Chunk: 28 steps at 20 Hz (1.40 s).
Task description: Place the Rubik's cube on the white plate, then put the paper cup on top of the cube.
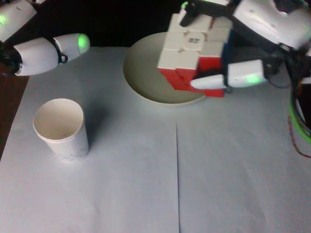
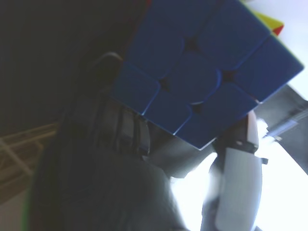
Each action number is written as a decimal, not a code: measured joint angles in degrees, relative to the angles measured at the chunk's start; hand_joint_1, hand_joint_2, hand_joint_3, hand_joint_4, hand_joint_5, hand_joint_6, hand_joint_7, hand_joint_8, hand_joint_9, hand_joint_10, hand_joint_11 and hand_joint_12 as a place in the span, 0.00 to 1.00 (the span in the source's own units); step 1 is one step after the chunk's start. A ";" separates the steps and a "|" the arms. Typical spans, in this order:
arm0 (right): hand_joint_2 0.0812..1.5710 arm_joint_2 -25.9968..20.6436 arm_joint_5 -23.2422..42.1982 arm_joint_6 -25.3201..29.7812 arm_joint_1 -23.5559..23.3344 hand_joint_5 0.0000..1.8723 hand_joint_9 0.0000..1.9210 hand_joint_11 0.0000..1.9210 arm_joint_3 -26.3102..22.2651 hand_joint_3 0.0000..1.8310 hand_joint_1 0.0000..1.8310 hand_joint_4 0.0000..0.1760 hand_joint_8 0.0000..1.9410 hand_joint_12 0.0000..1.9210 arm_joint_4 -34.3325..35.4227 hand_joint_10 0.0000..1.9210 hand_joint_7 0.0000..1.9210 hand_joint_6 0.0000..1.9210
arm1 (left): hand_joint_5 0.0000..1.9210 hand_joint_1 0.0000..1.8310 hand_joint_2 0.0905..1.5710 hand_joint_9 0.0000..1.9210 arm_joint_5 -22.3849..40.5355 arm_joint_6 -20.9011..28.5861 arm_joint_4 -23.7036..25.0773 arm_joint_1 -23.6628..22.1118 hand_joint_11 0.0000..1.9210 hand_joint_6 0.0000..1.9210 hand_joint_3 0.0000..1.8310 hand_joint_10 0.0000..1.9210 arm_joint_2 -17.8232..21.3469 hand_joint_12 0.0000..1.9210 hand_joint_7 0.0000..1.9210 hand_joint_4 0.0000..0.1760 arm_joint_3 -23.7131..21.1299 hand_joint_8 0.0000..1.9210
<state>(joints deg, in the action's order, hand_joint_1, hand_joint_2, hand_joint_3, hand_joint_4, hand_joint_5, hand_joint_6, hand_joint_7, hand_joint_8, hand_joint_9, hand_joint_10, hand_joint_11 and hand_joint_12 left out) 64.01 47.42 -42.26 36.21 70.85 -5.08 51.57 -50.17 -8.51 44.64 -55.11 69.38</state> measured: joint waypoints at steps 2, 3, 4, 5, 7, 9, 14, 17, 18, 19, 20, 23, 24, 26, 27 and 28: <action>0.83 2.14 -2.47 0.04 -0.94 0.28 0.50 0.57 1.77 0.00 0.63 0.00 0.87 1.00 -0.33 1.00 0.38 0.76 | 0.02 0.16 0.82 0.00 0.04 0.00 0.72 0.00 0.02 0.00 0.00 0.00 -0.02 0.01 0.00 0.51 0.00 0.00; 0.83 3.32 -3.52 0.07 -1.57 0.28 0.46 0.54 2.93 0.00 0.63 0.00 0.87 1.00 -0.04 1.00 0.37 0.77 | 0.02 0.15 0.82 0.00 0.04 0.02 0.28 0.00 0.01 0.00 0.00 0.00 -0.09 0.01 0.00 0.48 0.02 0.00; 0.83 4.39 -4.81 0.07 -2.36 0.28 0.50 0.57 4.28 0.00 0.63 0.00 0.87 1.00 0.26 1.00 0.38 0.76 | 0.02 0.14 0.81 0.00 0.09 0.00 0.26 0.00 0.01 0.00 0.00 0.00 -0.09 0.01 0.00 0.59 0.13 0.00; 0.84 6.03 -5.68 0.02 -3.23 0.28 0.50 0.56 6.45 0.00 0.63 0.00 0.89 1.00 1.75 1.00 0.37 0.76 | 0.02 0.14 0.80 0.00 0.13 0.02 0.15 0.00 0.01 0.00 0.00 0.00 -0.15 0.02 0.00 0.57 0.13 0.00; 0.84 7.67 -6.67 -0.02 -3.32 0.26 0.45 0.53 8.41 0.00 0.63 0.00 0.90 1.00 3.15 1.00 0.36 0.78 | 0.00 0.14 0.82 0.00 0.17 0.00 0.11 0.00 0.00 0.00 0.00 0.00 -0.48 0.02 0.00 0.42 0.13 0.00; 0.85 9.92 -9.20 -0.02 -3.32 0.25 0.41 0.50 10.47 0.00 0.62 0.00 0.90 1.00 3.65 1.00 0.36 0.80 | 0.02 0.14 0.81 0.00 0.17 0.00 0.11 0.00 0.00 0.00 0.00 0.00 -0.50 0.08 0.00 0.53 0.13 0.00; 0.79 12.20 -12.20 0.66 -3.32 0.08 0.12 0.13 13.55 0.00 0.52 0.00 0.62 0.99 7.69 0.83 0.10 0.62 | 0.03 0.14 0.81 0.00 1.16 0.02 -0.15 0.00 0.00 0.00 0.00 0.00 -0.74 0.05 0.00 0.50 0.13 0.00; 0.78 12.46 -12.94 0.17 -3.02 0.04 0.05 0.00 13.60 0.00 0.35 0.46 0.03 0.74 7.80 0.37 0.09 0.15 | 0.02 0.16 0.81 0.00 1.33 0.02 0.37 0.00 0.00 0.00 0.00 0.00 -0.74 0.06 0.00 0.53 0.11 0.00; 0.79 12.55 -13.16 0.33 -2.67 0.03 0.02 0.00 13.60 0.00 0.33 0.42 0.01 0.70 8.33 0.38 0.07 0.09 | 0.02 0.17 0.81 0.00 1.38 0.02 0.46 0.00 0.00 0.00 0.00 0.00 -0.74 0.05 0.00 0.59 0.11 0.00; 0.77 12.55 -13.73 0.02 -2.43 0.01 0.00 0.00 13.57 0.00 0.30 0.35 0.00 0.66 8.00 0.35 0.03 0.04 | 0.02 0.12 0.80 0.00 1.36 0.04 0.15 0.00 0.00 0.00 0.00 0.00 -0.74 0.10 0.00 0.59 0.11 0.00; 0.77 12.55 -14.78 0.00 -2.25 0.00 0.00 0.00 13.51 0.00 0.28 0.21 0.00 0.64 8.09 0.31 0.02 0.00 | 0.03 0.13 0.80 0.00 1.38 0.04 -0.09 0.00 0.00 0.00 0.00 0.00 -0.74 0.09 0.00 0.58 0.13 0.00; 0.73 11.32 -13.97 0.04 -2.08 0.00 0.02 0.00 12.00 0.00 0.28 0.72 0.00 0.36 7.89 0.10 0.00 0.00 | 0.02 0.18 0.81 0.00 1.40 0.04 0.09 0.00 0.00 0.00 0.00 0.00 -0.74 0.06 0.00 0.55 0.11 0.00; 0.73 10.56 -13.92 0.02 -2.08 0.00 0.01 0.00 11.50 0.00 0.29 0.77 0.00 0.32 7.89 0.07 0.00 0.00 | 0.02 0.16 0.81 0.00 1.40 0.04 0.09 0.00 0.00 0.00 0.00 0.00 -0.72 0.06 0.00 0.39 0.11 0.00; 0.73 9.09 -13.92 -1.84 -2.08 0.00 0.00 0.00 10.34 0.00 0.29 0.66 0.00 0.08 8.31 0.01 0.00 0.00 | 0.01 0.16 0.80 0.00 1.40 0.07 0.02 0.00 0.00 0.00 0.00 0.00 -0.72 0.02 0.00 0.37 0.13 0.00; 0.73 8.11 -13.88 -2.93 -2.08 0.00 0.00 0.00 9.33 0.00 0.30 0.73 0.00 0.01 8.28 0.00 0.00 0.00 | 0.00 0.18 0.80 0.00 1.53 0.07 -0.02 0.15 0.01 0.00 0.00 0.00 -0.72 0.02 0.00 0.50 0.11 0.00; 0.73 7.45 -13.88 -3.43 -2.08 0.00 0.00 0.00 8.63 0.00 0.30 0.68 0.00 0.00 8.33 0.00 0.00 0.00 | 0.00 0.18 0.80 0.00 1.75 0.07 -0.02 0.42 0.00 0.00 0.00 0.00 -0.72 0.08 0.00 0.56 0.11 0.00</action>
<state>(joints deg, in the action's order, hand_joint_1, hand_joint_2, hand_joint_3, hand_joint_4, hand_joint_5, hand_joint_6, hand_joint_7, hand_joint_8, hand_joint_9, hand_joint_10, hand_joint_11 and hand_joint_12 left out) 71.46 33.54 -45.69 34.13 79.48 3.25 53.32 -50.11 -8.54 45.06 -55.83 69.49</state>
